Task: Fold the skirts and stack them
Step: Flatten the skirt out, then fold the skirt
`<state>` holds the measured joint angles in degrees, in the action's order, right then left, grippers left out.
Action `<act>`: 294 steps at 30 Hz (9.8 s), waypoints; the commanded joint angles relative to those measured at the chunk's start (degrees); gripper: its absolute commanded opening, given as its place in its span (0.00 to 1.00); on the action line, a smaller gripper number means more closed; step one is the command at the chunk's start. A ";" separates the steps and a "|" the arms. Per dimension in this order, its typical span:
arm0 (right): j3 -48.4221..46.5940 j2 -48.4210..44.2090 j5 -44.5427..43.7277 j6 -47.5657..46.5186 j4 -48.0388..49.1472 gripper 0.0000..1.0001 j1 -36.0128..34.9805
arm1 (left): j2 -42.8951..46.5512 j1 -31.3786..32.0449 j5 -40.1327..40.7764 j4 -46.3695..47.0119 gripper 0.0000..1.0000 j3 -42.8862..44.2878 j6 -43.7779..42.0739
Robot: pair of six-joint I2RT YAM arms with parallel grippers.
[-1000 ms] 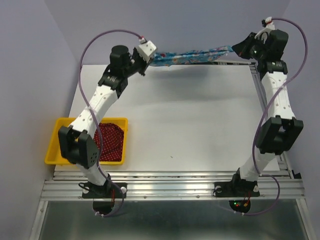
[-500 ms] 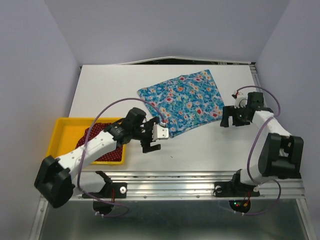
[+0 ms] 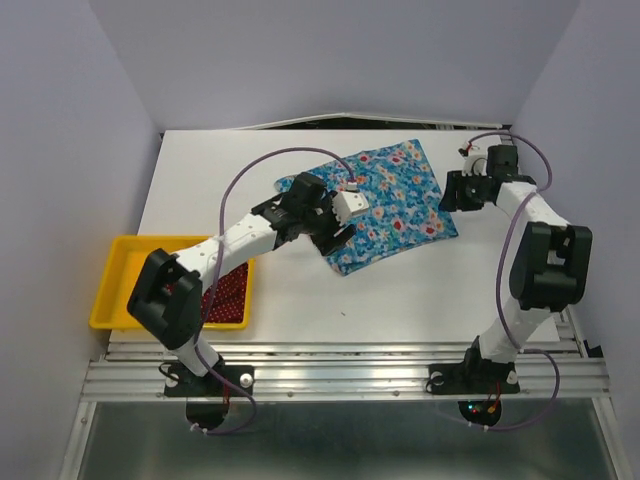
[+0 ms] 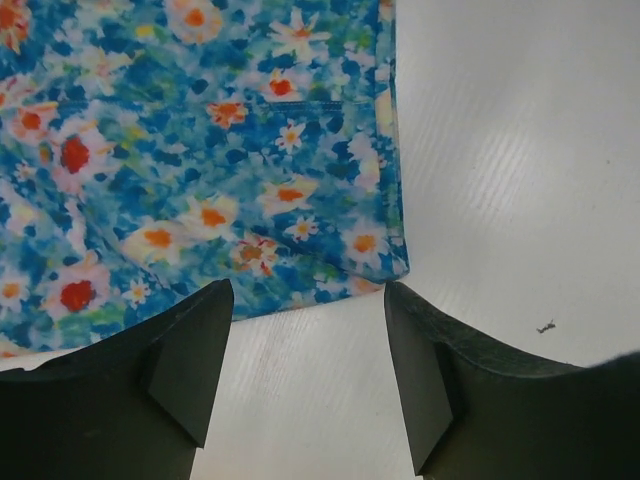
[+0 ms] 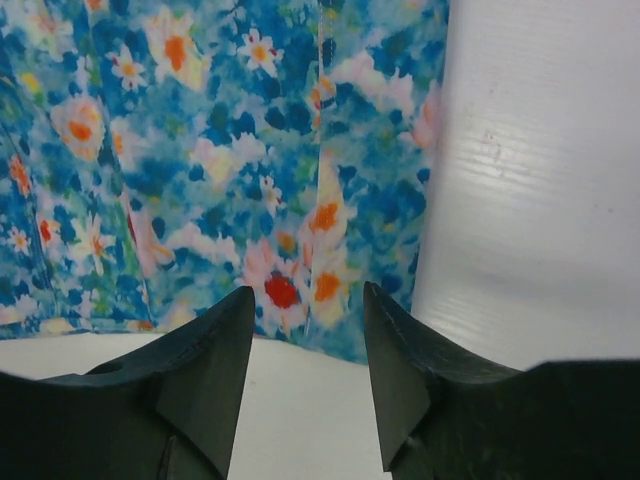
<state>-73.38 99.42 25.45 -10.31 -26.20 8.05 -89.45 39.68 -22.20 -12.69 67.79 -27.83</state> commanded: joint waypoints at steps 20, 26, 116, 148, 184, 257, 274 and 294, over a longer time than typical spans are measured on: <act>-0.53 12.03 -8.05 -5.07 -5.88 0.48 -1.90 | -15.84 8.31 20.34 -8.05 0.59 4.90 8.05; 2.98 9.14 -7.17 -6.13 -8.08 0.48 -1.90 | -15.32 8.39 28.95 -9.46 0.13 3.49 8.94; 12.92 2.72 7.41 -19.51 -25.75 0.39 -31.33 | -20.41 -8.83 -4.44 -12.01 0.64 12.63 10.00; -44.83 33.91 12.07 -18.24 -2.98 0.72 -12.80 | -35.88 -24.47 -12.60 -23.43 0.70 49.81 -2.13; -42.27 39.28 4.70 -31.80 -4.41 0.01 -12.80 | -46.69 -25.53 -6.63 -32.14 0.00 54.02 -11.80; 29.45 -39.22 6.63 -28.73 -12.67 0.85 -30.91 | 24.41 -2.77 -0.30 -22.64 0.59 -21.82 -24.91; 30.05 -18.74 4.11 -18.78 -0.45 0.66 -38.11 | 6.67 -4.26 3.56 -7.61 0.53 -16.55 -10.75; 13.31 4.63 -14.90 -33.47 25.40 0.39 -28.71 | 5.43 -0.14 -4.96 -10.78 0.35 -19.19 -9.97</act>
<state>-53.98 99.42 16.84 -39.33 -5.80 -21.93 -82.35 36.86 -24.43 -23.62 46.83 -39.86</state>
